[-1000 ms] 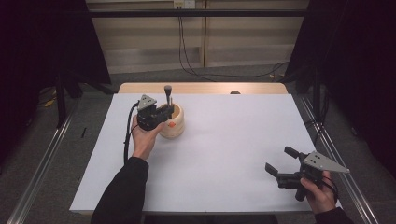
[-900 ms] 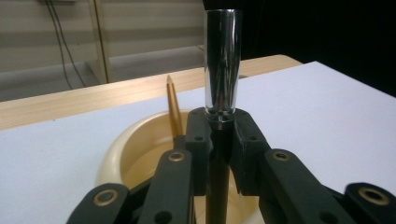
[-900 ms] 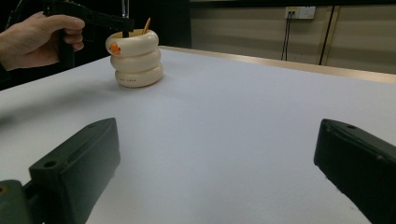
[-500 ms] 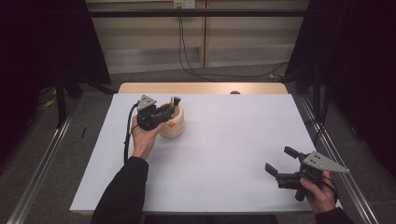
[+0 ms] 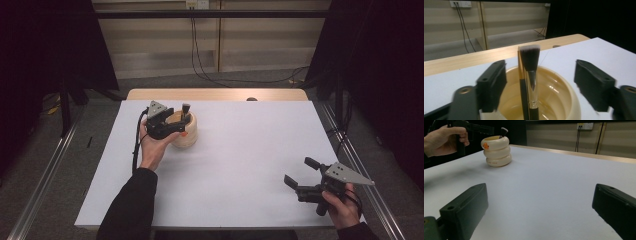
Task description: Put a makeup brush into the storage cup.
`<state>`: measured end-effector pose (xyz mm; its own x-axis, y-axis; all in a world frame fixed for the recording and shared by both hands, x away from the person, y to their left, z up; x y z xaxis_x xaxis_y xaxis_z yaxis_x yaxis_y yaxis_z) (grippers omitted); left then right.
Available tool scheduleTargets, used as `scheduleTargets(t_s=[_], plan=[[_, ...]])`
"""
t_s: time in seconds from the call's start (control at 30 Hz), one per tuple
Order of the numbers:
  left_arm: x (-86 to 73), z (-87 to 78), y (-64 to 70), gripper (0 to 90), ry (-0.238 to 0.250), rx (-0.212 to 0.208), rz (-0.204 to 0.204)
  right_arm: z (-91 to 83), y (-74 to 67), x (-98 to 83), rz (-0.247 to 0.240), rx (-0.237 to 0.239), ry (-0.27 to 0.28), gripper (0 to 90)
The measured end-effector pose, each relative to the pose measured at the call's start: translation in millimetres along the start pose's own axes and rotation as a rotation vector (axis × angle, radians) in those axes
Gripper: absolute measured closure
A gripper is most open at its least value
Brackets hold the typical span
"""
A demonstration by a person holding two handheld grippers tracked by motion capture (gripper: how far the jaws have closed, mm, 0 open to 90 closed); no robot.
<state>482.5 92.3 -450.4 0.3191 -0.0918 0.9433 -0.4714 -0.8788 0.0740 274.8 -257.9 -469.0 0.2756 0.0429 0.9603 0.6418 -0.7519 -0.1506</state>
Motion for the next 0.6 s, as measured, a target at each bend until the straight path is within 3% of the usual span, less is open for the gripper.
scheduleTargets(t_s=[0.17,0.23,0.33,0.5,0.6], plan=[[3.2,-2.6,2.8,12.3,0.016,-0.022,0.0,-0.4,1.4,-0.9,0.011,-0.003,0.0,0.0],[2.5,-3.9,3.8,7.8,0.005,-0.039,-0.017,-0.6,1.2,-1.1,0.017,-0.003,-0.001,0.0],[0.8,-5.7,3.9,3.5,-0.006,-0.05,-0.008,-1.8,2.4,-0.1,0.001,-0.01,0.006,0.0],[7.5,-11.4,3.8,1.0,0.017,-0.032,-0.008,-2.0,0.4,0.3,0.004,-0.009,0.005,0.0],[6.8,-15.1,3.8,1.0,0.002,-0.022,0.003,-3.4,-0.6,1.4,0.004,-0.012,0.01,0.0]])
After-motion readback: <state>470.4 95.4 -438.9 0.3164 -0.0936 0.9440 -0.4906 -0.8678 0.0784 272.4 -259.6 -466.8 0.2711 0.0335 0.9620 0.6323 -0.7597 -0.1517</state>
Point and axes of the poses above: each handheld gripper's, and its own axes: z roughly forward along the jaws, x roughly out of its top, y roughly to its right, the point moved 9 cm from there along z, roughly forward along the jaws, and after that the axes turned 9 degrees about x, right-handed, at the moved point
